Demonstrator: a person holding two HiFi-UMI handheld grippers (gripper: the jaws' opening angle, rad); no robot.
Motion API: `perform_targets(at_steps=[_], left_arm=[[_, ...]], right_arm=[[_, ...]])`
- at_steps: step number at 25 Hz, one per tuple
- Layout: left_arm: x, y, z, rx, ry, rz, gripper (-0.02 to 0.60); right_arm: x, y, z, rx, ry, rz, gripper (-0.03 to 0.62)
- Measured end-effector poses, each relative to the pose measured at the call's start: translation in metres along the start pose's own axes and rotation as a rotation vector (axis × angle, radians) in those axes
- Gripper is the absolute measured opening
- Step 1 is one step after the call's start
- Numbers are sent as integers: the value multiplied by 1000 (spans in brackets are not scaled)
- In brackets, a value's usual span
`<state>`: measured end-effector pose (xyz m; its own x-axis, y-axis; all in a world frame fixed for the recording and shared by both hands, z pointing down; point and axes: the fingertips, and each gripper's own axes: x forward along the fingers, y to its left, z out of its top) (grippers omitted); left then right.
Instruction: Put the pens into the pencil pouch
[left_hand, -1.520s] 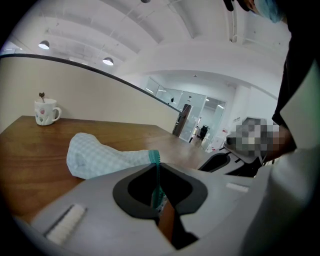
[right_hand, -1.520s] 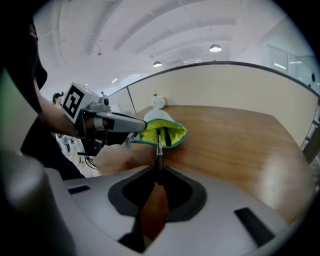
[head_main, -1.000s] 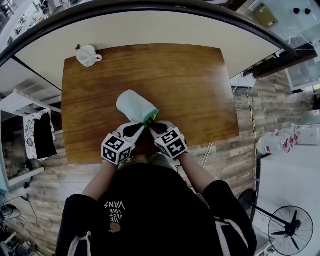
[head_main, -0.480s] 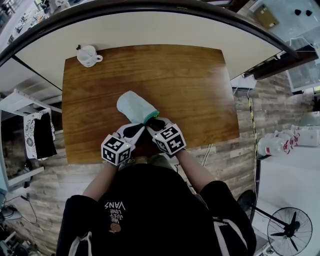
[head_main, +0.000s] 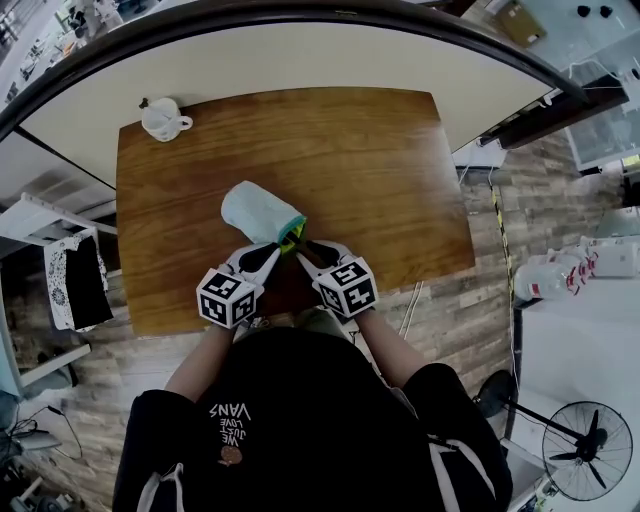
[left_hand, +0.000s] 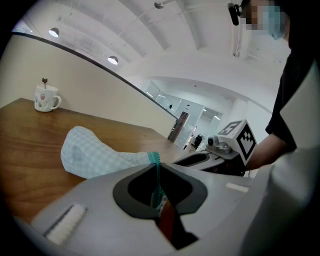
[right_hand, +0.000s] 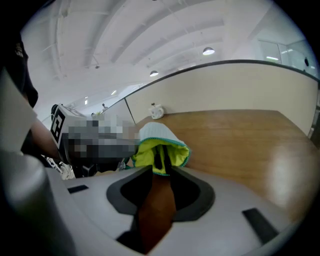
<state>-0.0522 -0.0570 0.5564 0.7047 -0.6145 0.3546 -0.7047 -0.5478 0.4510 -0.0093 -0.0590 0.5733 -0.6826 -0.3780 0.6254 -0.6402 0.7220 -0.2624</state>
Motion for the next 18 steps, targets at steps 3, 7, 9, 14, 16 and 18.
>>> perform_targets(at_steps=[3,7,9,14,16,18], left_arm=[[0,4,-2,2,3,11,31],[0,12,-4,7,13,32,31],[0,18,-4,10,19,50,32],[-1,32,-2,7,24,85,32],[-2,37,-2,16,35,97,32],[-4,41,-4,25,53,105,32]], right_arm=[[-8,-6,-6,35,-13,-38,81],[-19,-15,-11,84,-42,-110,81],[-25,-18,-12,105,-57,-149,81],[-35,-18,-15,145,-81,-206,81],[-39,-16,-16,157,-89,-225,81],[-42,-11,-17,167,-95,-241,81]])
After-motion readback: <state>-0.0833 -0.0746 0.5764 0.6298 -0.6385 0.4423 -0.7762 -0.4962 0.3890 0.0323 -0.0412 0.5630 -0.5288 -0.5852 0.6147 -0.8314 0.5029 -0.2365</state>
